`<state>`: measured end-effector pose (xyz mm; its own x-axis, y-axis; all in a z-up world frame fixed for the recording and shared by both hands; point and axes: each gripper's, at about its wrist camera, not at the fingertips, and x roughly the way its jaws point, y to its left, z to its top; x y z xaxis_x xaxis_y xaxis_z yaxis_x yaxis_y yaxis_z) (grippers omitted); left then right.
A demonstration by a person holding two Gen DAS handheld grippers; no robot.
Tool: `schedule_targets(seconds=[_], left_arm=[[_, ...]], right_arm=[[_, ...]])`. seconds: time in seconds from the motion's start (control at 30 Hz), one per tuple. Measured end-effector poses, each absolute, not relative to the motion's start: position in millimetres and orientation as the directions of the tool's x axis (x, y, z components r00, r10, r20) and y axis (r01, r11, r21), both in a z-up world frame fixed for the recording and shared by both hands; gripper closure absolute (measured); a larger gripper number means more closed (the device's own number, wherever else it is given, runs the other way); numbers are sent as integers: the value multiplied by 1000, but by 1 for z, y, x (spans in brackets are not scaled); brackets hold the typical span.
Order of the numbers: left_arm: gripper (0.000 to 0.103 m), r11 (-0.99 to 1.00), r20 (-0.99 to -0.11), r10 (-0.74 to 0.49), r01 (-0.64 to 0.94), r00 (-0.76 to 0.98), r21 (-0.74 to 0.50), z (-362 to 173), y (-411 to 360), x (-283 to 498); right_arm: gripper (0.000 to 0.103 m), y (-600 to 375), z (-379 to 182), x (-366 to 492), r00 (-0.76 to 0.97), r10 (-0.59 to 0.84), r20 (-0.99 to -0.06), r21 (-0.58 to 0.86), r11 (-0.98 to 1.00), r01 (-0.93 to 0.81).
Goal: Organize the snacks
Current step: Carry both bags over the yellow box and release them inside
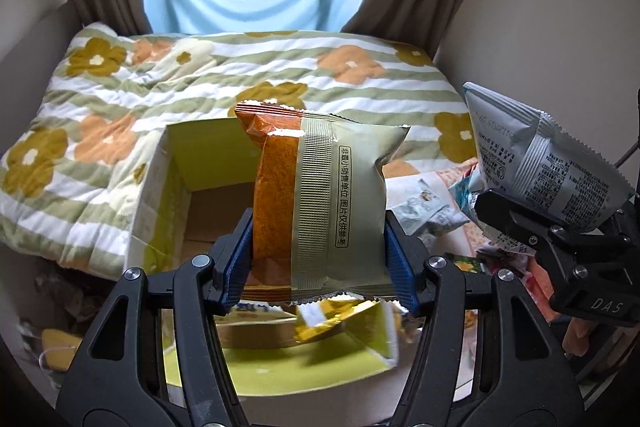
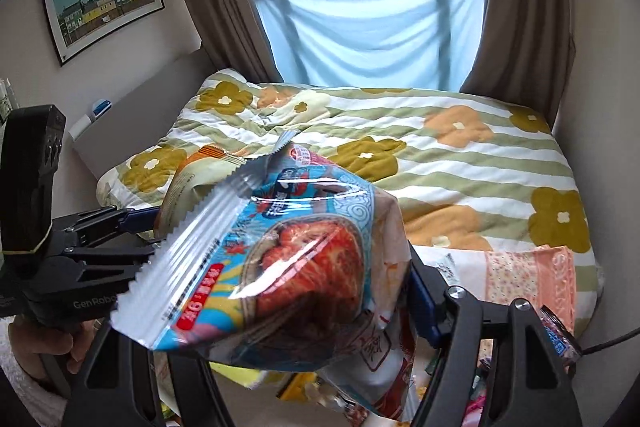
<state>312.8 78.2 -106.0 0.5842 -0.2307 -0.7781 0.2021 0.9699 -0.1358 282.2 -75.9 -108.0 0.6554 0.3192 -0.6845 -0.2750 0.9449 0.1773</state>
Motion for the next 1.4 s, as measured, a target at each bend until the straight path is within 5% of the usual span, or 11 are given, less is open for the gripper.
schedule_targets(seconds=[0.53, 0.6, 0.67, 0.73, 1.4], left_arm=[[47, 961, -888, -222, 243, 402, -130, -193, 149, 404], [41, 961, -897, -218, 247, 385, -127, -198, 148, 409], [10, 963, -902, -193, 250, 386, -99, -201, 146, 410], [1, 969, -901, -147, 240, 407, -49, -201, 145, 404], [1, 982, -885, -179, 134, 429, -134, -189, 180, 337]], right_arm=[[36, 12, -154, 352, 568, 258, -782, 201, 966, -161], [36, 13, -158, 355, 557, 252, -791, 200, 968, -155], [36, 16, -161, 357, 551, 247, -798, 196, 969, -151], [36, 16, -164, 359, 543, 250, -801, 199, 968, -152], [34, 33, -189, 358, 460, 303, -834, 233, 951, -203]])
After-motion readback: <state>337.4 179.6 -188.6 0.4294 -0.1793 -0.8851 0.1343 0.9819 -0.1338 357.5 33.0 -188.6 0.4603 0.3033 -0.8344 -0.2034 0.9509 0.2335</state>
